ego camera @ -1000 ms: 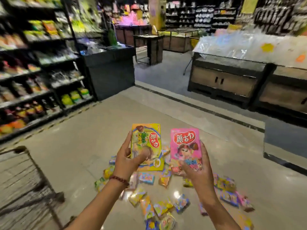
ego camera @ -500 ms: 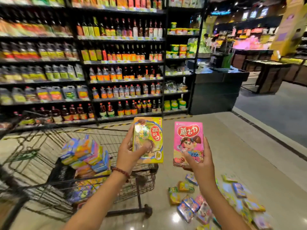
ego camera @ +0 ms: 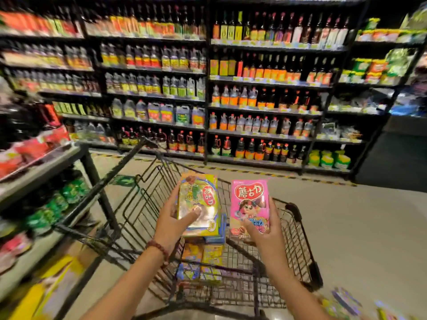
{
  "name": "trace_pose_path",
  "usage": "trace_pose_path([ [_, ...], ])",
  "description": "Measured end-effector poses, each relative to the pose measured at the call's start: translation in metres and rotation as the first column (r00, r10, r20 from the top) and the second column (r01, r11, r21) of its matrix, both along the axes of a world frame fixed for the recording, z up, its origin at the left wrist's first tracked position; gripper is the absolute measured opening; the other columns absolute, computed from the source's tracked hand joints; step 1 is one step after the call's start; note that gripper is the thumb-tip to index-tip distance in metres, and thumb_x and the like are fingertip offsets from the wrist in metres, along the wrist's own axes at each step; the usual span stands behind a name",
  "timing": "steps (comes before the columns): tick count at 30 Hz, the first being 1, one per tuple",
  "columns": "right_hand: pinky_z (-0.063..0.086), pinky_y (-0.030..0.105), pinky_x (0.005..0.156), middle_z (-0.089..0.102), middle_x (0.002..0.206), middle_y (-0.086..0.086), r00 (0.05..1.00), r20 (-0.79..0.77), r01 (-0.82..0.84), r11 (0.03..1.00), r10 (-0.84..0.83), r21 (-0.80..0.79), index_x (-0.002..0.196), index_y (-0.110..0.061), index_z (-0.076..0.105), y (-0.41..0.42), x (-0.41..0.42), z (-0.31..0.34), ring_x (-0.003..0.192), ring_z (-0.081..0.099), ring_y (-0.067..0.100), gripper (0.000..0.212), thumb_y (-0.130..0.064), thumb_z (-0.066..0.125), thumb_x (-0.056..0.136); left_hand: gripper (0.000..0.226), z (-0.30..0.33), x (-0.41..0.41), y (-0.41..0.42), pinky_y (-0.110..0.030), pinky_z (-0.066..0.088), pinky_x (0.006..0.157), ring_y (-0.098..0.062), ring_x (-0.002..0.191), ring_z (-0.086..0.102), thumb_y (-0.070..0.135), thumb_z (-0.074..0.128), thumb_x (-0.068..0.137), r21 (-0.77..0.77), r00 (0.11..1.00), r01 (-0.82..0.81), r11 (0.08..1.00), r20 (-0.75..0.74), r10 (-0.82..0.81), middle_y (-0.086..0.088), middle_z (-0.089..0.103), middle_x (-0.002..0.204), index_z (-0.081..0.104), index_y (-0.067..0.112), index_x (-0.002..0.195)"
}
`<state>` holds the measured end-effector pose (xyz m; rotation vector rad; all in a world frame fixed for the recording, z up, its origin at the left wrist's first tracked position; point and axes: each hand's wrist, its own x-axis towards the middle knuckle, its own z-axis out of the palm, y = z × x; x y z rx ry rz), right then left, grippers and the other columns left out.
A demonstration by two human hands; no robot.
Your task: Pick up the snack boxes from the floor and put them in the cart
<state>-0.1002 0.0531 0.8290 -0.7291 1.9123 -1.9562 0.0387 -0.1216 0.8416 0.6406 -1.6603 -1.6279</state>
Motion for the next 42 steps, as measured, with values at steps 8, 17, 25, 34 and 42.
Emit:
trace_pose_path([
  [8, 0.054, 0.050, 0.088, 0.060, 0.127, -0.011, 0.995, 0.086, -0.056, 0.989, 0.045, 0.137, 0.129, -0.062, 0.036, -0.075, -0.055, -0.063, 0.107, 0.065, 0.013, 0.082, -0.053, 0.080, 0.061, 0.072, -0.047, -0.042, -0.058, -0.039, 0.055, 0.086, -0.013, 0.105, 0.062, 0.000, 0.072, 0.077, 0.097, 0.991, -0.069, 0.993, 0.118, 0.057, 0.005, 0.061, 0.120, 0.043, 0.055, 0.113],
  [17, 0.058, 0.038, 0.083, 0.060, 0.112, -0.027, 0.955, 0.292, -0.126, 0.965, 0.056, 0.229, 0.144, -0.037, 0.034, -0.120, -0.098, -0.148, 0.098, 0.065, -0.001, 0.080, -0.012, 0.075, 0.080, 0.082, -0.127, -0.096, -0.098, -0.026, 0.052, 0.089, -0.010, 0.112, 0.060, -0.012, 0.068, 0.076, 0.157, 0.953, -0.088, 0.984, 0.300, 0.037, -0.001, 0.055, 0.131, 0.033, 0.023, 0.141],
  [25, 0.051, 0.012, 0.080, 0.057, 0.126, -0.010, 0.914, 0.405, -0.183, 0.909, 0.017, 0.374, 0.138, -0.039, 0.033, -0.134, -0.095, -0.220, 0.110, 0.059, 0.010, 0.071, -0.018, 0.073, 0.084, 0.079, -0.208, -0.096, -0.125, -0.017, 0.052, 0.075, 0.004, 0.091, 0.064, -0.003, 0.075, 0.073, 0.247, 0.862, -0.054, 0.967, 0.501, -0.080, -0.009, 0.057, 0.124, 0.035, 0.036, 0.129],
  [34, 0.055, 0.020, 0.077, 0.063, 0.115, -0.016, 0.884, 0.463, -0.175, 0.866, -0.072, 0.469, 0.133, -0.041, 0.039, -0.152, -0.091, -0.295, 0.101, 0.064, 0.000, 0.068, -0.019, 0.076, 0.082, 0.081, -0.291, -0.100, -0.150, -0.012, 0.041, 0.092, -0.011, 0.122, 0.044, 0.023, 0.084, 0.068, 0.347, 0.712, 0.029, 0.937, 0.651, -0.263, 0.002, 0.044, 0.138, 0.034, 0.035, 0.131],
  [42, 0.055, 0.031, 0.081, 0.062, 0.121, -0.014, 0.849, 0.524, -0.211, 0.873, -0.059, 0.439, 0.140, -0.023, 0.040, -0.169, -0.076, -0.364, 0.111, 0.063, 0.012, 0.068, -0.001, 0.071, 0.084, 0.080, -0.388, -0.080, -0.159, -0.033, 0.034, 0.108, -0.019, 0.133, 0.039, 0.005, 0.077, 0.075, 0.423, 0.686, -0.098, 0.901, 0.685, -0.247, -0.004, 0.042, 0.145, 0.031, 0.038, 0.133],
])
